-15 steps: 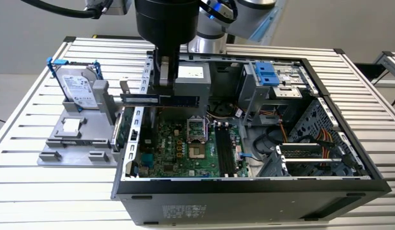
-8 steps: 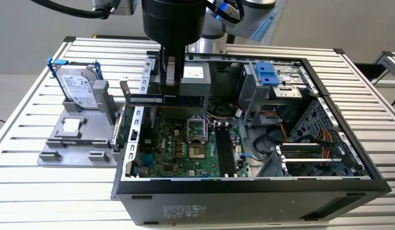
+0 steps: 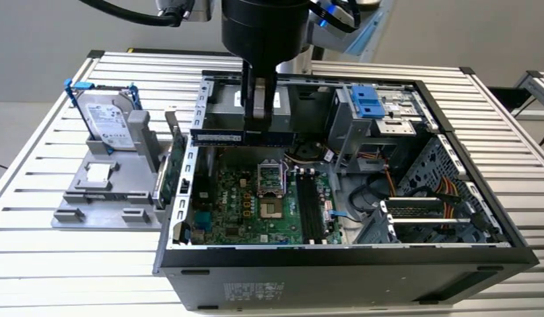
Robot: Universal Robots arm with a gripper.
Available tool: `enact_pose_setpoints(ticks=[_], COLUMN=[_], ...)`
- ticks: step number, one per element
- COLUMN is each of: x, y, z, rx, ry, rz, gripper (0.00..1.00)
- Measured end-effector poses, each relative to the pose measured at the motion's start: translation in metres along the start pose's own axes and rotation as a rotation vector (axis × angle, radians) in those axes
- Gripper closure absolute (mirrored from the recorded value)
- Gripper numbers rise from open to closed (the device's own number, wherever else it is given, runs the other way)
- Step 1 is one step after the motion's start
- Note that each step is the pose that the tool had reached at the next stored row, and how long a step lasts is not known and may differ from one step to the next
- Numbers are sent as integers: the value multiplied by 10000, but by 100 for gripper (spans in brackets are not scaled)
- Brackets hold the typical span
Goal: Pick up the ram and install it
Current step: 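Pick up the ram and move it above insertion slot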
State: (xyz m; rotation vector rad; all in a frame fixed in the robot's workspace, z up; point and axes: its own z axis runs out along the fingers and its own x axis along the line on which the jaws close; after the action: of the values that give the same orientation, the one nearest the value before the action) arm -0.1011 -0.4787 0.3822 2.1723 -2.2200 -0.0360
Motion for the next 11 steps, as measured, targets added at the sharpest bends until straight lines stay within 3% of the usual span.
enact_pose_setpoints(ticks=[11], x=[-4], y=[-155], z=[-7], rx=[0], ry=[-1], rz=[1], gripper=[100])
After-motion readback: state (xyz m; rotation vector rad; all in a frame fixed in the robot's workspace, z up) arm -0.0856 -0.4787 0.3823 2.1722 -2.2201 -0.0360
